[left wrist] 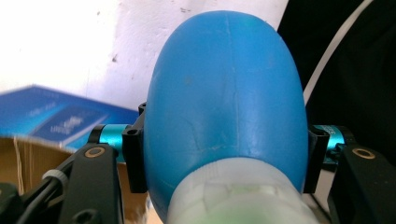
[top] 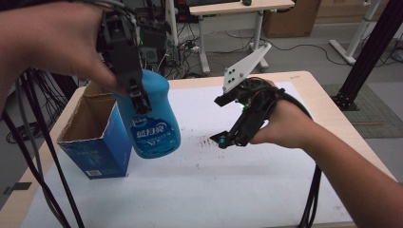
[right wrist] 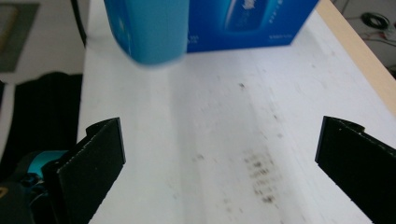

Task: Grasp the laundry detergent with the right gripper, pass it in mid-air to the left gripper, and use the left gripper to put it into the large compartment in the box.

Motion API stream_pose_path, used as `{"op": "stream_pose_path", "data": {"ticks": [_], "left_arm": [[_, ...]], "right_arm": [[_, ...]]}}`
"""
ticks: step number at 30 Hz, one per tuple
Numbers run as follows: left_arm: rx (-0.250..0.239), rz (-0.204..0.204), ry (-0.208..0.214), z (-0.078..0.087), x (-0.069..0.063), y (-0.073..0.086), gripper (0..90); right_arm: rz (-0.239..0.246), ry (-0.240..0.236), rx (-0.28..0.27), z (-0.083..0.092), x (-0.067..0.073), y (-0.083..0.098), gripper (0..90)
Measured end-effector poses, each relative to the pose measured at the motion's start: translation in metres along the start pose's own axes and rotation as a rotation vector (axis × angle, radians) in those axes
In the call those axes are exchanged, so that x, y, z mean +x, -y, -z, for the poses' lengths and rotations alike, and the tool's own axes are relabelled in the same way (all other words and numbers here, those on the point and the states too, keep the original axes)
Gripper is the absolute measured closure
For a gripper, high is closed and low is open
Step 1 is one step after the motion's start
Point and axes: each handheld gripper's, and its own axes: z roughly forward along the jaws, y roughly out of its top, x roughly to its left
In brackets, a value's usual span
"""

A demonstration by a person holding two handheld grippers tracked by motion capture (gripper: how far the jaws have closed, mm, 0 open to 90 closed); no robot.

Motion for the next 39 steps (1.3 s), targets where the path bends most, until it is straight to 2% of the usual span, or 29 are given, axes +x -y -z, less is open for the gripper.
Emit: {"op": "stream_pose_path", "data": {"ticks": [1,2,4,7,11,15,20,24,26,27,32,35,37,39], "left_arm": [[-0.009,0.062,0.006,0.005,0.003,0.003,38.0],[-0.026,0.104,0.009,0.01,0.007,0.007,38.0],[-0.05,0.166,0.013,0.019,0.013,0.015,38.0],[-0.06,0.28,0.019,0.029,0.022,0.027,38.0],[-0.071,0.41,0.021,0.039,0.033,0.043,38.0],[-0.081,0.549,0.018,0.042,0.045,0.06,38.0],[-0.059,0.718,-0.005,0.043,0.06,0.08,38.0],[-0.051,0.82,-0.034,0.041,0.072,0.091,38.0],[-0.041,0.833,-0.038,0.04,0.075,0.094,38.0],[-0.033,0.863,-0.048,0.038,0.08,0.097,38.0],[-0.011,0.906,-0.069,0.029,0.094,0.105,38.0],[-0.008,0.901,-0.062,0.019,0.102,0.109,38.0],[-0.003,0.853,-0.052,0.009,0.108,0.109,38.0],[0.007,0.832,-0.038,-0.001,0.113,0.11,38.0]], "right_arm": [[0.001,0.001,0.011,0.002,-0.001,0.0,0.5],[0.003,0.006,0.023,0.005,-0.002,0.0,0.5],[0.002,0.012,0.05,0.011,-0.005,0.001,0.5],[0.002,0.018,0.079,0.018,-0.007,0.003,0.5],[0.008,0.024,0.102,0.026,-0.009,0.006,0.5],[0.006,0.029,0.122,0.031,-0.012,0.009,0.5],[0.001,0.024,0.14,0.033,-0.016,0.013,0.6],[-0.009,0.03,0.144,0.033,-0.018,0.014,0.6],[-0.009,0.029,0.146,0.033,-0.018,0.014,0.6],[-0.011,0.029,0.148,0.032,-0.018,0.014,0.6],[-0.007,0.031,0.165,0.029,-0.019,0.014,0.6],[-0.011,0.031,0.17,0.027,-0.02,0.014,0.6],[-0.015,0.033,0.169,0.026,-0.021,0.014,0.6],[-0.022,0.038,0.171,0.025,-0.023,0.014,0.6]]}}
